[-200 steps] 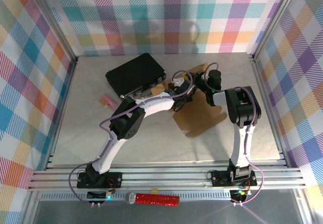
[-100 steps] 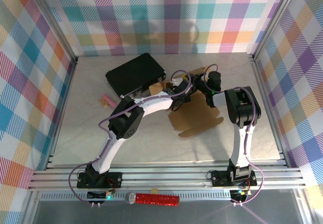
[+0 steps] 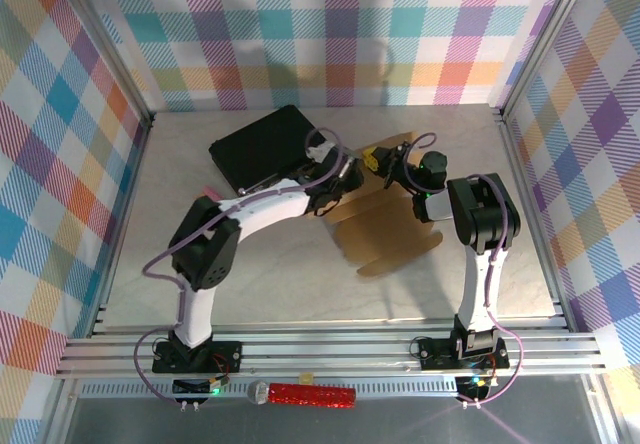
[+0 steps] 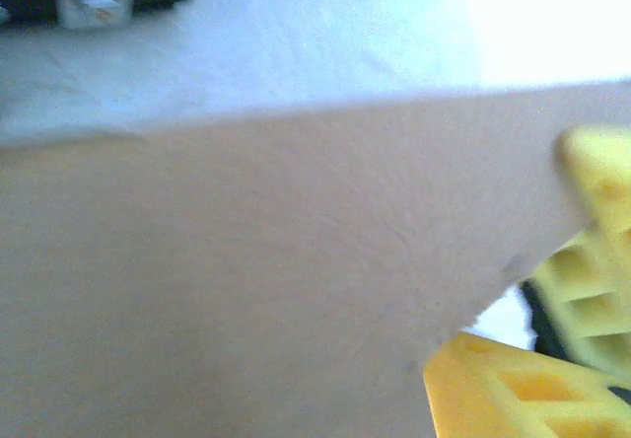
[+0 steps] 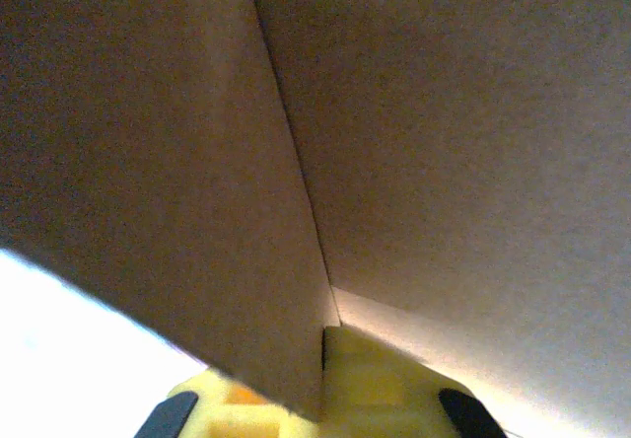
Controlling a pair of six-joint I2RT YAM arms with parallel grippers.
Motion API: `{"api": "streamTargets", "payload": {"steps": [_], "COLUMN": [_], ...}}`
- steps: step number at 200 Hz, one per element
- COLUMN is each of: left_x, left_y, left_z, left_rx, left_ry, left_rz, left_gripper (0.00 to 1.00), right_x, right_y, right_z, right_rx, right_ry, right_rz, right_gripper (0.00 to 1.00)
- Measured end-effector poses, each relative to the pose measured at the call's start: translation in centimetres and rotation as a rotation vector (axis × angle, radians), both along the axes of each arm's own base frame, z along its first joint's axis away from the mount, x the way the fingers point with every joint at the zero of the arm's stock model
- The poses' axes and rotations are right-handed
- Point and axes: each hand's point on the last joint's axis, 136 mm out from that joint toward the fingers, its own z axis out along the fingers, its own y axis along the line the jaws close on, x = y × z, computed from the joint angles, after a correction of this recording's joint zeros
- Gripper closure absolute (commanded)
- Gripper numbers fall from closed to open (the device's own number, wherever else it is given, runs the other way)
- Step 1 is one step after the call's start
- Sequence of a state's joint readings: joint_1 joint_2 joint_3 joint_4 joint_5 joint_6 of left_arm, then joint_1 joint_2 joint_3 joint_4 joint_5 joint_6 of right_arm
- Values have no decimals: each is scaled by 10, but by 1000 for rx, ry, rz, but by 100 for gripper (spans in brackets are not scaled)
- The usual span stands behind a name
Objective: Fold the paper box
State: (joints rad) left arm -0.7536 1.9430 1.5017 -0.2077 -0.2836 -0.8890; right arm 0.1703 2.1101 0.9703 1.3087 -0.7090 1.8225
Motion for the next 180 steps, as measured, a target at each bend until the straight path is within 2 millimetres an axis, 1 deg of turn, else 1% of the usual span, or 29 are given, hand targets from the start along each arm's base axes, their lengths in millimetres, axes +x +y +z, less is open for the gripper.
{"api": "streamTargets", "payload": {"steps": [20,34,51,63,73,85,95,109,116,129,135,145,153,165,180], "left_x": [-8,-13,-14,-11,-8,-4,-3,-4,-6,-12,-15,-18,-19,-17,-15], "left_y": [17,27,37,45,52,63,66,69,65,53,47,38,34,25,17], "left_z": [46,75,99,107,107,104,100,90,84,71,65,56,50,49,55], "left_rx": [-103,-167,-227,-264,-295,-346,-400,-479,-517,-588,-613,-637,-642,-656,-687], "left_ry": [-20,-40,-43,-25,8,60,110,193,240,324,357,403,429,462,479], "left_rz": [95,149,207,252,292,358,410,495,530,583,605,633,651,665,670], "left_gripper": [41,39,35,30,29,32,34,34,35,38,39,37,33,28,23], "right_x": [1,1,-1,-2,-3,-3,-2,-1,-1,0,-1,-1,-1,-1,-1], "right_y": [-4,-4,-5,-4,-3,-2,-2,-1,-1,-1,-1,-1,-1,-1,0], "right_z": [3,5,6,6,7,9,10,13,13,14,14,14,14,14,13], "right_rx": [4,5,3,2,0,0,0,1,1,1,1,-1,-3,-7,-12], "right_ry": [-13,-23,-30,-37,-43,-48,-53,-61,-64,-66,-66,-69,-72,-77,-84], "right_rz": [-6,-3,8,16,23,30,33,36,37,37,38,39,41,43,44], "right_gripper": [100,100,100,100,100,100,100,100,100,100,100,100,100,100,100]}}
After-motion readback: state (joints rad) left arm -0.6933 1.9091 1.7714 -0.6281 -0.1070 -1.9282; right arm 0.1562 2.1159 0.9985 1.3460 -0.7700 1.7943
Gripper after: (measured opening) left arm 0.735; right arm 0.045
